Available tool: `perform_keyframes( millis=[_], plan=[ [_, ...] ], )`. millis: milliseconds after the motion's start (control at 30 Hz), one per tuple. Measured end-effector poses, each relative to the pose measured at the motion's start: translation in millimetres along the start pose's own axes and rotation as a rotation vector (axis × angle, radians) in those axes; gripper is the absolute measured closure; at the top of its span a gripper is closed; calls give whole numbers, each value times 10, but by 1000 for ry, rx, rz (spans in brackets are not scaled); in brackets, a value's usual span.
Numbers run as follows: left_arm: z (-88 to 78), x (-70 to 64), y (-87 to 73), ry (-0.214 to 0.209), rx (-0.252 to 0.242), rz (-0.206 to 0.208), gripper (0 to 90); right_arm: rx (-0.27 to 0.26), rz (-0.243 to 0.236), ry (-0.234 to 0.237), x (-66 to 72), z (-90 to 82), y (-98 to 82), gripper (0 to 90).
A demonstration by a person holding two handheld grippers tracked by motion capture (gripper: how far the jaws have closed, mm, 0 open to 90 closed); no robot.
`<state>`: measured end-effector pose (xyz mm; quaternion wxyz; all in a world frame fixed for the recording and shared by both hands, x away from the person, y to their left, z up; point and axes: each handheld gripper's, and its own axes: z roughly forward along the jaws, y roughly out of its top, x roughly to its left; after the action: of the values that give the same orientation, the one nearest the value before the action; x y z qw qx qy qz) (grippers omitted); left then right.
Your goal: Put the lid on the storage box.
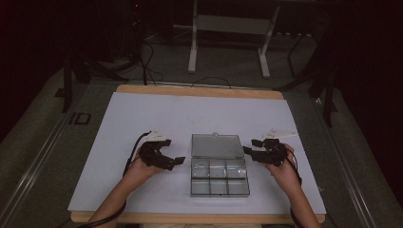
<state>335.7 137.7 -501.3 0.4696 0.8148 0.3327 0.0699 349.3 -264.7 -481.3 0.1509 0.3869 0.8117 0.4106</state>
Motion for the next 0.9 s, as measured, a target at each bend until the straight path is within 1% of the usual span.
perform_keyframes(
  millis=[33,67,133,167,200,300,367,433,467,500,533,567,633,667,700,733,767,800,867,900],
  plan=[
    [16,3,26,0,-1,-9,45,-5,12,1,-18,29,12,491],
    [48,13,77,-1,0,-30,45,-6,18,2,-25,46,18,487],
    [62,16,102,2,-1,-33,45,0,27,-1,-34,63,24,478],
    [90,22,150,9,0,-50,45,1,39,-4,-49,93,35,480],
    [105,28,170,4,-4,-59,46,2,45,-2,-56,105,41,480],
    [144,33,209,6,1,-66,47,2,53,-10,-72,130,53,486],
    [184,35,240,4,1,-73,65,4,67,-22,-95,157,72,511],
    [239,43,277,2,1,-88,84,0,91,-9,-115,171,81,534],
    [239,43,277,2,1,-88,95,0,91,-9,-115,171,81,534],
    [257,46,287,3,-1,-93,100,2,119,1,-132,187,87,549],
    [276,52,297,3,2,-96,100,2,119,1,-132,187,87,549],
    [312,64,312,2,7,-111,112,5,146,2,-140,207,89,555],
    [327,74,318,2,8,-118,126,6,164,-1,-146,229,92,562],
    [341,82,326,-5,8,-133,126,6,164,-1,-146,229,92,562],
    [341,82,326,-5,8,-133,128,6,164,-1,-146,229,92,562],
    [382,106,340,1,13,-151,144,14,183,-5,-145,267,100,565],
    [382,106,340,1,13,-151,144,19,185,-3,-144,276,104,565],
    [415,125,343,8,24,-173,144,22,187,-6,-136,286,109,565],
    [449,137,342,11,35,-195,148,28,183,-10,-125,309,117,563],
    [449,137,342,11,35,-195,158,28,183,-10,-125,309,117,563]
  ],
)
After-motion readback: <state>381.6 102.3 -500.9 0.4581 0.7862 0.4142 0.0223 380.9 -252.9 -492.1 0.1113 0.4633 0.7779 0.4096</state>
